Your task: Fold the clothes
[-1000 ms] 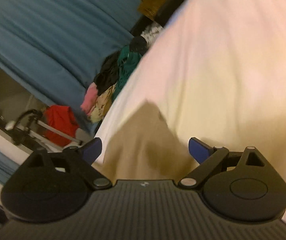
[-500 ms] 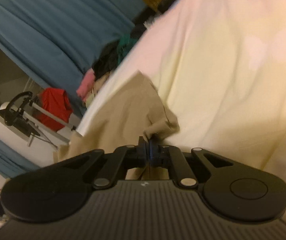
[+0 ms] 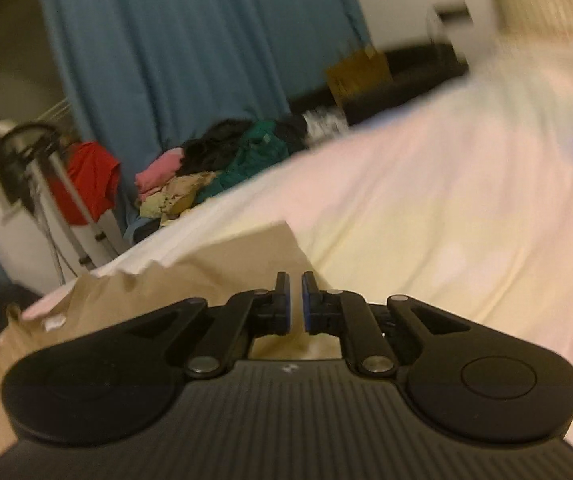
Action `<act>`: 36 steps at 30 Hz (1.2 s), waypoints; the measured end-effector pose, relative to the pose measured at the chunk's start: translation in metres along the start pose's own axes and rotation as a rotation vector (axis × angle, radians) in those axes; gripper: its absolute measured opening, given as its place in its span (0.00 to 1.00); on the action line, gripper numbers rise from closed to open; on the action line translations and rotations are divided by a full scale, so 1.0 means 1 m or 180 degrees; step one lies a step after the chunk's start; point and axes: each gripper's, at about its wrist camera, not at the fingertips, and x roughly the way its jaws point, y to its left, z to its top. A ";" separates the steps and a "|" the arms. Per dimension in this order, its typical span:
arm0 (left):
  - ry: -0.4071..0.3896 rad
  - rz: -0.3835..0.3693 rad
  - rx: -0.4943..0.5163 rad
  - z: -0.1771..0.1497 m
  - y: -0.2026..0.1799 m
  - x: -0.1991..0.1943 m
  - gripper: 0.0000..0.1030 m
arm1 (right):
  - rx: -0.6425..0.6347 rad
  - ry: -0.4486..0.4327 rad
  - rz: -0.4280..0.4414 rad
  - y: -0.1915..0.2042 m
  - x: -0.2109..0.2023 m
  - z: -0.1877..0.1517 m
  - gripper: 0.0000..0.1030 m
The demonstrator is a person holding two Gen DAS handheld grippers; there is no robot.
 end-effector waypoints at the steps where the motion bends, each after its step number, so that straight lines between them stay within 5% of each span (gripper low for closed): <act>1: -0.0037 0.0005 0.0024 0.001 0.000 -0.003 0.79 | -0.0054 -0.0036 0.0069 0.007 -0.015 0.003 0.40; 2: -0.0075 0.0011 0.0048 0.002 -0.001 -0.006 0.79 | -0.0104 -0.0091 0.0147 0.013 -0.032 0.005 0.78; 3: -0.0095 0.0011 0.0048 0.003 -0.001 -0.009 0.80 | -0.0145 -0.0190 0.0249 0.020 -0.051 0.005 0.99; 11: -0.0244 -0.0029 0.0077 0.006 -0.002 -0.044 0.83 | -0.0487 -0.0296 0.0902 0.074 -0.178 -0.015 1.00; 23: -0.0315 -0.0024 0.0135 0.008 -0.014 -0.089 1.00 | -0.0713 -0.0187 0.1141 0.118 -0.251 -0.052 1.00; 26: -0.0207 -0.0162 0.0061 0.003 -0.005 -0.083 1.00 | -0.0706 -0.0121 0.1140 0.117 -0.254 -0.061 1.00; 33: 0.0019 0.0056 0.0140 0.037 0.019 -0.020 1.00 | -0.0813 -0.0012 0.1037 0.114 -0.237 -0.079 1.00; 36: 0.0309 0.0134 -0.0310 0.060 0.055 0.029 0.99 | -0.0783 0.0083 0.1002 0.110 -0.214 -0.087 1.00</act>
